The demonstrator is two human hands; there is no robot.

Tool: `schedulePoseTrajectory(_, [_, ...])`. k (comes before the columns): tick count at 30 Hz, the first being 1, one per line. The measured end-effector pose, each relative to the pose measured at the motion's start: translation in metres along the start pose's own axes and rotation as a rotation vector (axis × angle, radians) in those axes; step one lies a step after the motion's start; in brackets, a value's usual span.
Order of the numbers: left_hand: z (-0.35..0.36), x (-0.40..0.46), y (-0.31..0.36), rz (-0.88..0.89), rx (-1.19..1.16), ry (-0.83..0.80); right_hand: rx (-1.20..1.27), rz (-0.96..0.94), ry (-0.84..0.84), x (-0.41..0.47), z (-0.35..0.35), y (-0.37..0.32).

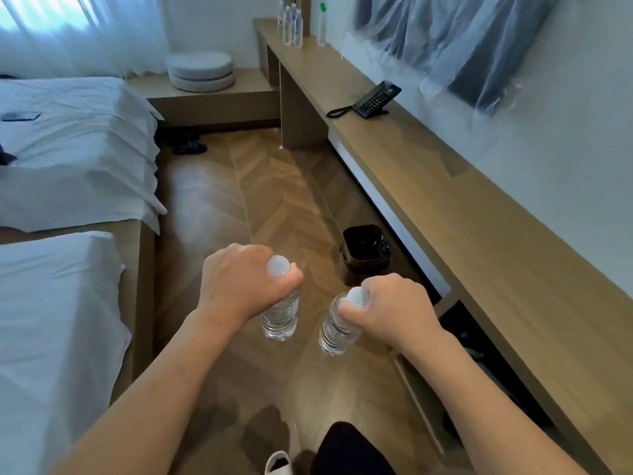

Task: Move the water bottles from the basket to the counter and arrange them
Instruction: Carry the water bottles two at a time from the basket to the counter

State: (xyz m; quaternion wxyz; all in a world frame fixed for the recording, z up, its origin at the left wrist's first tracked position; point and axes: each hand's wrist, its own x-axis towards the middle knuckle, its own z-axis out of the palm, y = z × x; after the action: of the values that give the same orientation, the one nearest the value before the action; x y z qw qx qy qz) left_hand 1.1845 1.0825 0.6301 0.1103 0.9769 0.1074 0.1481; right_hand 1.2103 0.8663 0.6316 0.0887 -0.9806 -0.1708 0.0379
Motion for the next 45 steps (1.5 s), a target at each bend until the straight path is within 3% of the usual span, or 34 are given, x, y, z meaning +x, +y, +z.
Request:
schedulePoseTrajectory(10, [0.066,0.227,-0.064,-0.051,0.011,-0.013,0.063,-0.035,-0.054,0.255,0.019,-0.014])
schedulePoseTrajectory(20, [0.096,0.457,-0.113,-0.105,0.008,0.006,0.087,-0.037,-0.025,0.498,-0.014,-0.023])
schedulePoseTrajectory(25, [0.132,0.565,-0.151,-0.046,-0.043,0.086,0.07,-0.019,-0.011,0.619,-0.007,-0.038])
schedulePoseTrajectory(40, [0.197,0.918,-0.248,-0.028,-0.126,0.043,0.08,0.064,-0.004,0.973,-0.019,-0.088])
schedulePoseTrajectory(45, [0.236,1.028,-0.264,-0.039,-0.122,0.028,0.062,-0.013,-0.034,1.1,-0.01,-0.091])
